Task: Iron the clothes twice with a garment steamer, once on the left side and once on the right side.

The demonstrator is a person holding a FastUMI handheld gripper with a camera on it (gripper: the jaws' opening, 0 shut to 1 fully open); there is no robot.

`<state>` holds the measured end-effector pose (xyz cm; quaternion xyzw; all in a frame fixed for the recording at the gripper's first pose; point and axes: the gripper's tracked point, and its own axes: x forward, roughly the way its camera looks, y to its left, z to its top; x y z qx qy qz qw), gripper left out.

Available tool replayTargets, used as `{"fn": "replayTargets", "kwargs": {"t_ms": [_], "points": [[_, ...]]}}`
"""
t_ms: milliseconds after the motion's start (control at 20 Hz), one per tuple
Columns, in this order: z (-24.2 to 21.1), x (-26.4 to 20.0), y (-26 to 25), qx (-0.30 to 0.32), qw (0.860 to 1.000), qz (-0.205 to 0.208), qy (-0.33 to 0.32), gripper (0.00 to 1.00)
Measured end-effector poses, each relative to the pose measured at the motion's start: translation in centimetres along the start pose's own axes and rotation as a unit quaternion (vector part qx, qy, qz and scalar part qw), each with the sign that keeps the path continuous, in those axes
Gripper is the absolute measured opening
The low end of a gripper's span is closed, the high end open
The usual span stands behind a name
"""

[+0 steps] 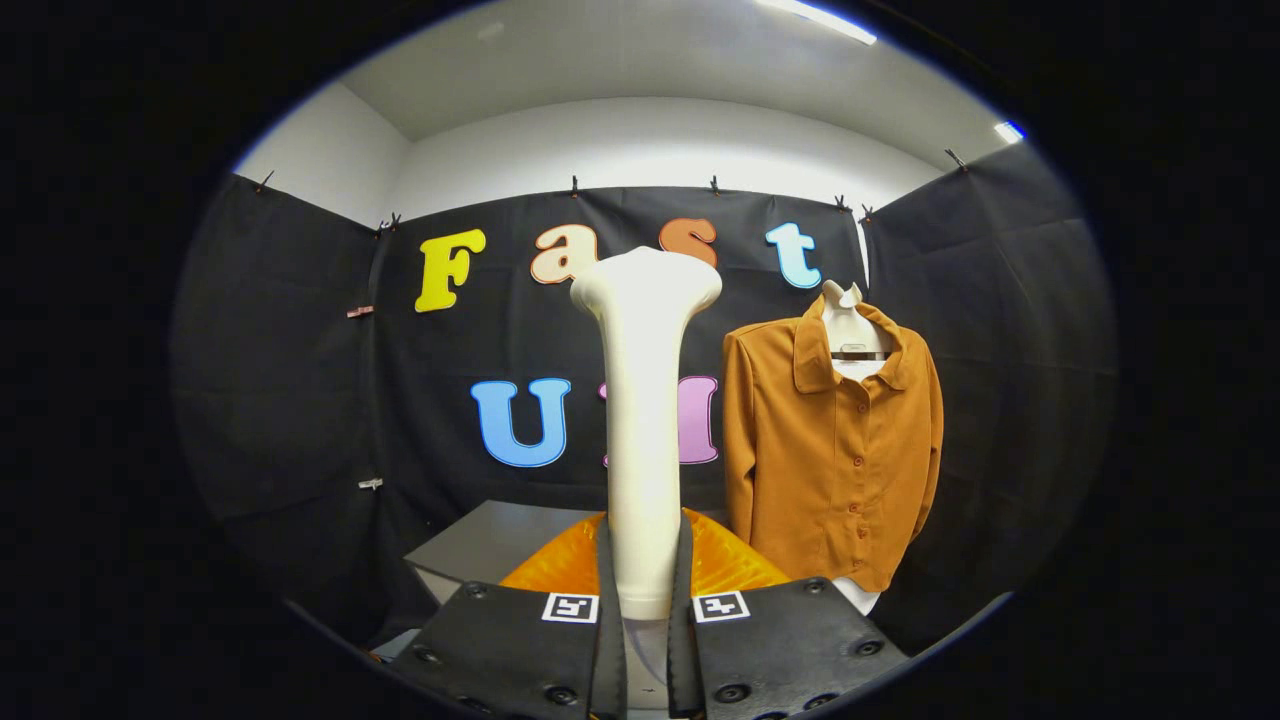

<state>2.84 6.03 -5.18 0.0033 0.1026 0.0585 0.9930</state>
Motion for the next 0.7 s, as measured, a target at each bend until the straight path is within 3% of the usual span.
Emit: {"fn": "replayTargets", "kwargs": {"t_ms": [700], "points": [[-0.13,-0.09,-0.19,-0.004,1.0,-0.008,0.002,0.2]]}}
